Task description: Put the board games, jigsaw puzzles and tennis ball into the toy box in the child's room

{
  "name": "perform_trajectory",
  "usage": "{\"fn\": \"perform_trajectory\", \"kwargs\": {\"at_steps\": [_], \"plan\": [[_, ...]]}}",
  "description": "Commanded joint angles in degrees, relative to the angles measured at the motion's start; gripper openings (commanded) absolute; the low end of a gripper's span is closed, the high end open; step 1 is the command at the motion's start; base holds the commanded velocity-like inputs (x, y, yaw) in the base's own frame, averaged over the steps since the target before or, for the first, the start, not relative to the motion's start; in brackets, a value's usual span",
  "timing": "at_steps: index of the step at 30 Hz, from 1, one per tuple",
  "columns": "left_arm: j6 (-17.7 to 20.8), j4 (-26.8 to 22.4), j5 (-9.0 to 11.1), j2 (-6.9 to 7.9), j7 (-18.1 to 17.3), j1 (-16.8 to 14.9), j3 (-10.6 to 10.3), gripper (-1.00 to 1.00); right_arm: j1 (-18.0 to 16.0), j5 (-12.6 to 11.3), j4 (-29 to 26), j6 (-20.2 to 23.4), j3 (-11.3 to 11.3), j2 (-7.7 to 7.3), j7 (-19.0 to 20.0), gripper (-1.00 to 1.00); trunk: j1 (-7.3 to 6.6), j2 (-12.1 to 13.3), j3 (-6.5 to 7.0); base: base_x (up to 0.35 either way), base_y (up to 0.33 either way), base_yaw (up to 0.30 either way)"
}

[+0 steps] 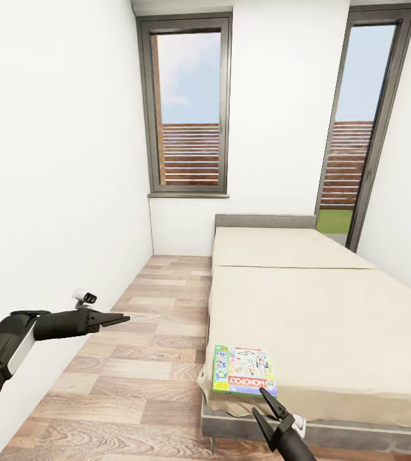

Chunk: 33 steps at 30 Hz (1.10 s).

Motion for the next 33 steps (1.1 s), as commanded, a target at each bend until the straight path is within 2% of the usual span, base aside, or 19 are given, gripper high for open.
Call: {"fn": "perform_trajectory", "kwargs": {"at_steps": [1,10,33], "plan": [[0.6,0.0,0.2,0.07,-0.1,0.0,-0.2,1.00,0.0,-0.2,0.0,0.2,-0.1,0.04,0.1,1.00,-0.01,0.0,-0.06,0.000,0.000,0.000],[0.6,0.0,0.1,0.00,-0.1,0.0,-0.2,1.00,0.0,-0.2,0.1,-2.2,-0.1,0.09,0.0,1.00,-0.01,0.0,-0.06,0.000,0.000,0.000],[0.7,0.0,0.0,-0.02,-0.1,0.0,-0.2,1.00,0.0,-0.3,0.1,-2.7,-0.1,0.10,-0.3,1.00,-0.01,0.0,-0.06,0.021,0.023,0.000]]}}
